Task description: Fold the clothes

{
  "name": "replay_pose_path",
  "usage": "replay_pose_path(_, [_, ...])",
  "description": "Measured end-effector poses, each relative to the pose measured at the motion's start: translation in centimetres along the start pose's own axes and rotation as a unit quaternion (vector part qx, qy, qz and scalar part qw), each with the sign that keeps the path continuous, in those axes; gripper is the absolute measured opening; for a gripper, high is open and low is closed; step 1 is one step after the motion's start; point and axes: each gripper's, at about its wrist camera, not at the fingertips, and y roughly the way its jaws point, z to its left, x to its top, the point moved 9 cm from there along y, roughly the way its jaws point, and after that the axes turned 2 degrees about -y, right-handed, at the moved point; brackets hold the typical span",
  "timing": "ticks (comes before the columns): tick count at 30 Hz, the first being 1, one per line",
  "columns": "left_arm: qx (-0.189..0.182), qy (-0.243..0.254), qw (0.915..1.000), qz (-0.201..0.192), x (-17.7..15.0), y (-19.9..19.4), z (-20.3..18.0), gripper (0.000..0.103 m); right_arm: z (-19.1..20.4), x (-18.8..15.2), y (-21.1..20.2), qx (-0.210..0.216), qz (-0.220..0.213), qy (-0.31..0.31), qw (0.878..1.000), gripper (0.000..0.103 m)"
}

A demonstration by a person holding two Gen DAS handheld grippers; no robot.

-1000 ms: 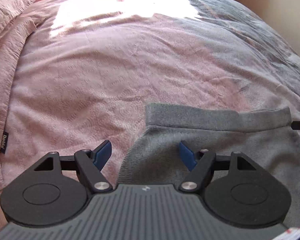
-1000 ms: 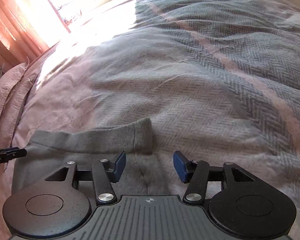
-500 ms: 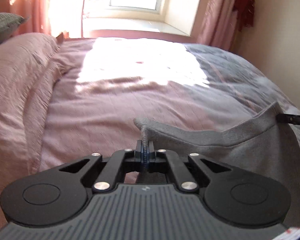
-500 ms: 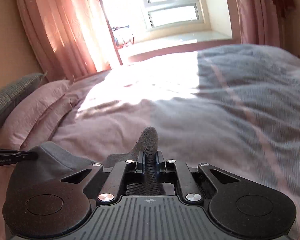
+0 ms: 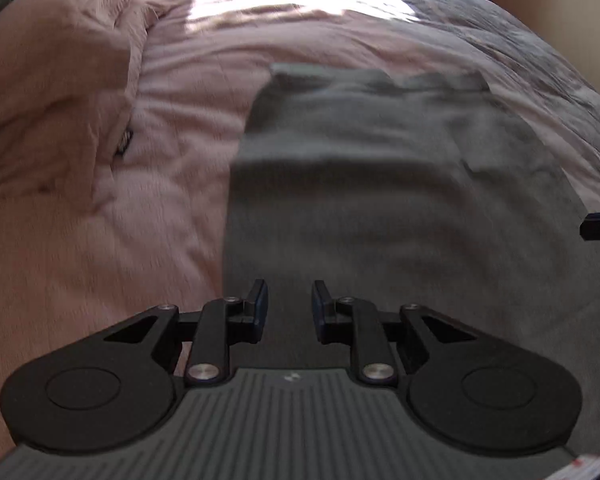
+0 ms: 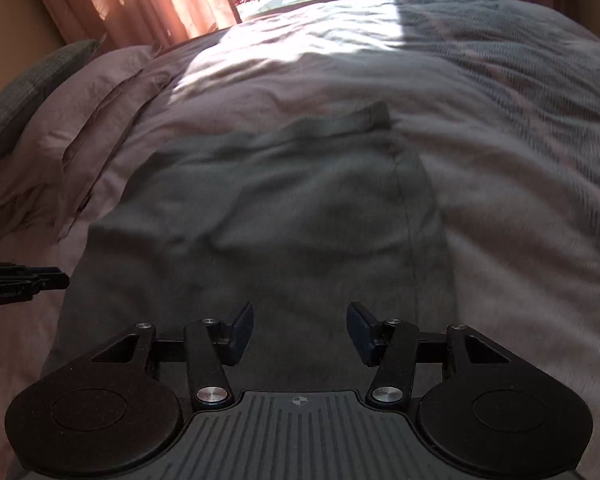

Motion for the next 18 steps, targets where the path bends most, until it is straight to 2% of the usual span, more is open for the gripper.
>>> replay_pose_path(2, [-0.018, -0.012, 0.9994, 0.027, -5.2, -2.0, -0.8, 0.018, 2.5, -6.0, -2.0, 0.038, 0.032, 0.019, 0.999, 0.039])
replay_pose_path(4, [-0.032, -0.032, 0.9976, 0.053, -10.0, -3.9, -1.6, 0.018, 4.4, -12.2, -4.0, 0.059, 0.072, 0.059, 0.994, 0.023])
replay_pose_path(6, [-0.035, -0.042, 0.9952, 0.082, -14.8, -6.2, -2.7, 0.018, 6.3, -17.1, -5.4, 0.077, 0.103, 0.093, 0.987, 0.017])
replay_pose_path(9, [-0.034, -0.047, 0.9919, 0.113, -21.1, -9.4, -3.5, 0.019, 10.2, -23.2, -7.2, 0.105, 0.161, 0.098, 0.977, 0.017])
replay_pose_path(12, [-0.036, -0.056, 0.9875, 0.143, -25.9, -12.7, -4.0, 0.019, 15.0, -30.1, -9.2, 0.154, 0.265, 0.057, 0.950, 0.016])
replay_pose_path(13, [-0.036, -0.058, 0.9858, 0.154, -27.1, -13.8, -4.0, 0.019, 16.5, -32.2, -10.2, 0.168, 0.294, 0.031, 0.941, 0.016])
replay_pose_path(14, [-0.036, -0.055, 0.9849, 0.160, -28.0, -14.9, -3.8, 0.019, 17.4, -33.5, -11.0, 0.165, 0.310, 0.013, 0.936, 0.016])
replay_pose_path(15, [-0.037, -0.051, 0.9845, 0.164, -28.6, -15.7, -3.7, 0.019, 17.7, -34.2, -11.7, 0.154, 0.313, 0.010, 0.937, 0.016])
replay_pose_path(16, [-0.035, -0.047, 0.9848, 0.164, -28.8, -16.5, -3.5, 0.019, 17.5, -34.0, -12.3, 0.136, 0.302, 0.020, 0.943, 0.016])
replay_pose_path(18, [-0.032, -0.048, 0.9885, 0.140, -27.8, -17.5, -2.9, 0.019, 16.5, -32.2, -13.1, 0.104, 0.251, 0.037, 0.962, 0.017])
